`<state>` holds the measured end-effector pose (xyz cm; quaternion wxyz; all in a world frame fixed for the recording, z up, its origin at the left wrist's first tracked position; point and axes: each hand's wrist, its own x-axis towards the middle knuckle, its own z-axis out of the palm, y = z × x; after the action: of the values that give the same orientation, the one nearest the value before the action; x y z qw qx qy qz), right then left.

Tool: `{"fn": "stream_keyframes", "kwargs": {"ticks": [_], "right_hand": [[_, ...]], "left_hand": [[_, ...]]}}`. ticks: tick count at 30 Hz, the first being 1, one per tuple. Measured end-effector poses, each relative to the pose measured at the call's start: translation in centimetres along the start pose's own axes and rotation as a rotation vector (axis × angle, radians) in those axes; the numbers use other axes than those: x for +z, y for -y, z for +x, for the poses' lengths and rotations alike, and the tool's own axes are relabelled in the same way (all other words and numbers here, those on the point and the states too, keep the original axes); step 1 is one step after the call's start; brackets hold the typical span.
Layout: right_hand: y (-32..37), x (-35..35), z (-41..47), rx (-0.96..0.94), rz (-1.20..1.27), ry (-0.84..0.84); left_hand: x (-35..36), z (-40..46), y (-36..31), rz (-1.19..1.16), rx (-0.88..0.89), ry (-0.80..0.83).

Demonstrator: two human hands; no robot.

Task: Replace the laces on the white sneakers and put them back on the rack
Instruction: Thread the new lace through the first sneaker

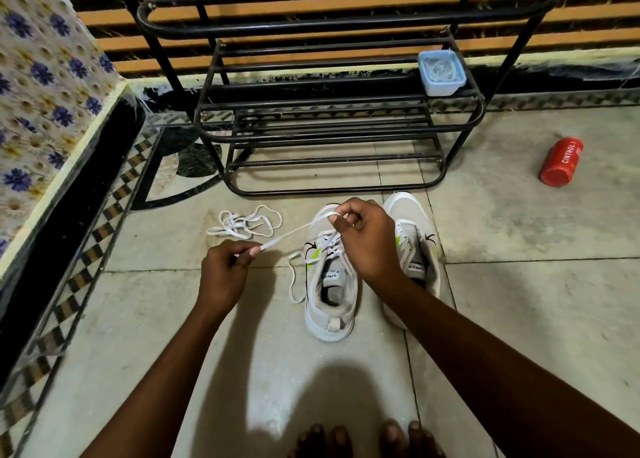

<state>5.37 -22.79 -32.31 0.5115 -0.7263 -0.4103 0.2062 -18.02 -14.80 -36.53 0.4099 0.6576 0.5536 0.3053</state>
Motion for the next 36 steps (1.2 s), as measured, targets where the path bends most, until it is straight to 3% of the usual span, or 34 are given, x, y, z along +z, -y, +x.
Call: {"fn": "stream_keyframes", "kwargs": {"ticks": [10,15,22,25,36], "right_hand": [[-0.7,-0.4,-0.1,0.134,0.058,-0.021],[-1.1,-1.2,-0.9,0.124,-0.021,-0.014],[-2.8,-1.5,-3.5,-0.103,-0.187,0.145],[-3.2,-1.8,-3.8,-0.062,-0.194,0.137],[-4.1,-2.0,-4.0,0.203,0.019,0.08]], "left_hand": [[-0.1,-0.6,2.1,0.223,-0.118,0.073],[1.1,-1.4,-0.2,-0.041,-0.138,0.128],[4.0,-2.2,-6.0,-0.468,-0.184,0.14],[5.4,-2.6,-7.8,-0.556,-0.205,0.174],[8.1,-2.8,-7.7,-0.121,-0.023,0.207]]}}
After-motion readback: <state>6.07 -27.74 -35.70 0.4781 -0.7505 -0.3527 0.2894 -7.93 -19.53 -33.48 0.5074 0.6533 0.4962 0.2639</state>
